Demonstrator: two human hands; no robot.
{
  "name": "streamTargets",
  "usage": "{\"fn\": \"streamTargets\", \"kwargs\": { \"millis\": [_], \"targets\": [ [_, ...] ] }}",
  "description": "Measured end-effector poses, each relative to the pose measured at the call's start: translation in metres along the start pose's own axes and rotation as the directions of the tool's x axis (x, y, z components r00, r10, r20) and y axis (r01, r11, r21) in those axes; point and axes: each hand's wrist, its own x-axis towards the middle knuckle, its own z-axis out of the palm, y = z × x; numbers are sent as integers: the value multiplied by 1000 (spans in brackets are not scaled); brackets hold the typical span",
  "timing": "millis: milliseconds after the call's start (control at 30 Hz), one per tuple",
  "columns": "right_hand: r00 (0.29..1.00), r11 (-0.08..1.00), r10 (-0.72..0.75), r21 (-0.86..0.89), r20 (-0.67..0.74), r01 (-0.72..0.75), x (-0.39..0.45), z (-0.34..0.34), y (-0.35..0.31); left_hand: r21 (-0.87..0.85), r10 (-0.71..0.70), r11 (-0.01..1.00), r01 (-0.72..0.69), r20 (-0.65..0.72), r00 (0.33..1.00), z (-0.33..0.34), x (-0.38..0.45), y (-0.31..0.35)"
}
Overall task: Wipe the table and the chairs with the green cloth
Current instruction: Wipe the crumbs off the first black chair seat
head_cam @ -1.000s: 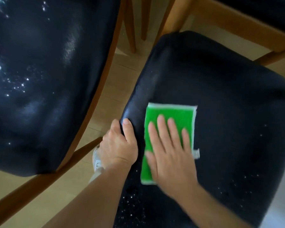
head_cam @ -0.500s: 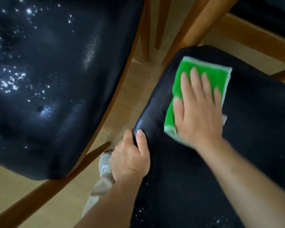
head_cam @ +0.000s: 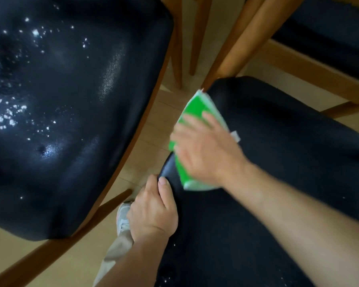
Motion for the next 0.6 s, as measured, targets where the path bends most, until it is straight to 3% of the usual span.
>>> {"fn": "streamTargets", "kwargs": {
  "millis": [133,267,433,533,600],
  "targets": [
    [945,955,295,69,-140,-288,32,-10,60,5,18,1000,-18,6,1000,-1,0,0],
    [897,915,403,86,-179,-394,25,-1,27,22,18,1000,-18,23,1000,-1,0,-2],
    [978,979,189,92,-91,-181,-31,19,-48,-15,-4,1000,4,26,1000,0,0,-2],
    [995,995,72,75,-70,-67,-39,23,-29,-22,16,1000,-16,-1,1000,-1,-1,0],
    [987,989,124,97,-102,-115,-41,21,3,25,21,999,-21,-12,1000,-1,0,1]
  ]
}}
